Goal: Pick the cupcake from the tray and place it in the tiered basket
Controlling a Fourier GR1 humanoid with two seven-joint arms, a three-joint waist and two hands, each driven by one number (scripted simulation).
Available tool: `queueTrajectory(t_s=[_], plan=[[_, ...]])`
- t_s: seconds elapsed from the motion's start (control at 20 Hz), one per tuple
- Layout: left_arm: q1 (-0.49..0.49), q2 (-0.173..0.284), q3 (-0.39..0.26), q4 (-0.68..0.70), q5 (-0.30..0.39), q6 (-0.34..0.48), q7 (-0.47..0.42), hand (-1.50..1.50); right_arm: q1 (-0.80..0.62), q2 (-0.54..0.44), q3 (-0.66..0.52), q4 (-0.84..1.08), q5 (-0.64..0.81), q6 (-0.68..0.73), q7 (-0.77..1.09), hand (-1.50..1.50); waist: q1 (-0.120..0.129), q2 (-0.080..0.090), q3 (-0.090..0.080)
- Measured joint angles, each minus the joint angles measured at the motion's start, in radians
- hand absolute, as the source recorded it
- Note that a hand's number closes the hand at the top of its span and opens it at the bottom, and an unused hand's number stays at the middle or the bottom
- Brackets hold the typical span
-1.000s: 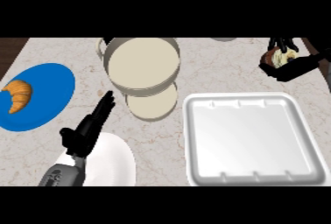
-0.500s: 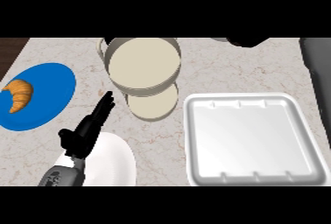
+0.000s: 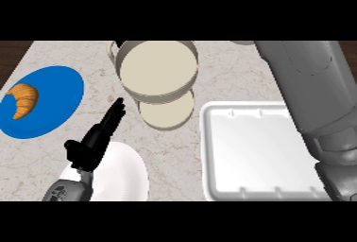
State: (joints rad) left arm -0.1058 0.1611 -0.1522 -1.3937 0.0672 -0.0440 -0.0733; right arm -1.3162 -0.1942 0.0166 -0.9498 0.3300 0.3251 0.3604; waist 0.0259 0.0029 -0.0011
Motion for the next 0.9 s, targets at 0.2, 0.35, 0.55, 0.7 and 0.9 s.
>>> queueTrajectory(t_s=[0.2,0.35,0.55,0.7,0.9], plan=[[-0.014,0.002,0.015,0.014,0.004,-0.011,-0.001,0.0,-0.076,0.064,0.012,0.109,0.024,-0.02,-0.007,1.5,0.0,0.002,0.0],[-0.017,-0.006,0.015,0.026,-0.001,-0.012,-0.012,0.0,-0.122,0.108,0.012,0.21,0.047,-0.057,-0.036,1.5,0.005,0.005,0.0],[-0.023,-0.011,0.018,0.043,-0.01,-0.016,-0.023,0.0,-0.151,0.161,0.031,0.296,0.055,-0.118,-0.072,1.5,0.006,0.005,0.0],[-0.018,-0.009,0.019,0.03,-0.008,-0.025,-0.019,0.0,-0.171,0.178,0.047,0.362,0.026,-0.152,-0.101,1.5,0.014,0.006,0.0],[-0.029,-0.009,0.023,0.031,-0.006,-0.034,-0.008,0.0,-0.194,0.188,0.071,0.428,-0.062,-0.178,-0.118,1.5,0.024,0.007,-0.001]])
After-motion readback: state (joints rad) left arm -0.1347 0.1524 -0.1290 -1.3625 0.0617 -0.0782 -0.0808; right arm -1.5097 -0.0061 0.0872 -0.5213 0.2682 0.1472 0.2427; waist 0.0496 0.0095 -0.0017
